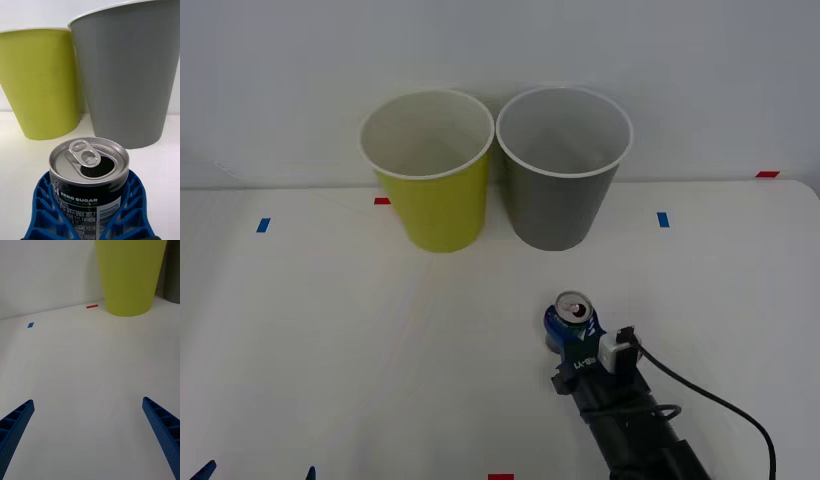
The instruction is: Put cans in the gray bin and PET bottles in the light green bin.
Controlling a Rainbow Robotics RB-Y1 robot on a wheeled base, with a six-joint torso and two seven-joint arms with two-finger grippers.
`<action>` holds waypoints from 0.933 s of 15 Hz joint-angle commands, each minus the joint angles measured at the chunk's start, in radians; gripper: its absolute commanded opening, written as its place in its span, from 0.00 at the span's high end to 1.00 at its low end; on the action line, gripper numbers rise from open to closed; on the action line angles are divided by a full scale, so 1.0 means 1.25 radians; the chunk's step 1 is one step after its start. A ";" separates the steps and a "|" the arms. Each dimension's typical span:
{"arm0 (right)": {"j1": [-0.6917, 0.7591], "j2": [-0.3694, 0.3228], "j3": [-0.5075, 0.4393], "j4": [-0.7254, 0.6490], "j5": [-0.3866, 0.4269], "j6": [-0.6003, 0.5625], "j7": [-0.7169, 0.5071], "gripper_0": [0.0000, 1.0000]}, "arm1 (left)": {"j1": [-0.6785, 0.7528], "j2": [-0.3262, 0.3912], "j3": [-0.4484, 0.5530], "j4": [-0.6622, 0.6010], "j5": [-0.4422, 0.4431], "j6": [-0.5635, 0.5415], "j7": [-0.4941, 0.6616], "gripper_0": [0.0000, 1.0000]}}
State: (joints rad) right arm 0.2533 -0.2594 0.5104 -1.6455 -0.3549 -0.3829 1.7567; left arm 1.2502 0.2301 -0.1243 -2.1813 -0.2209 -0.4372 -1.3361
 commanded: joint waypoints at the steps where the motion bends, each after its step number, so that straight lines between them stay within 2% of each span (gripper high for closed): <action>1: 0.016 -0.016 -0.035 -0.144 -0.001 0.171 0.006 1.00 | 0.000 0.000 0.000 0.000 0.000 0.000 0.000 0.00; 9: 0.017 -0.033 -0.136 -0.440 0.000 0.560 0.008 1.00 | 0.000 0.000 0.000 0.000 0.000 0.000 0.000 0.00; 14: -0.074 -0.005 -0.208 -0.591 0.003 0.854 0.008 1.00 | 0.000 0.000 0.000 0.000 0.000 0.000 0.000 0.00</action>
State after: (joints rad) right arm 0.2210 -0.2861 0.2875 -2.3258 -0.3523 0.5810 1.7675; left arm 1.2502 0.2301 -0.1243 -2.1813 -0.2209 -0.4372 -1.3361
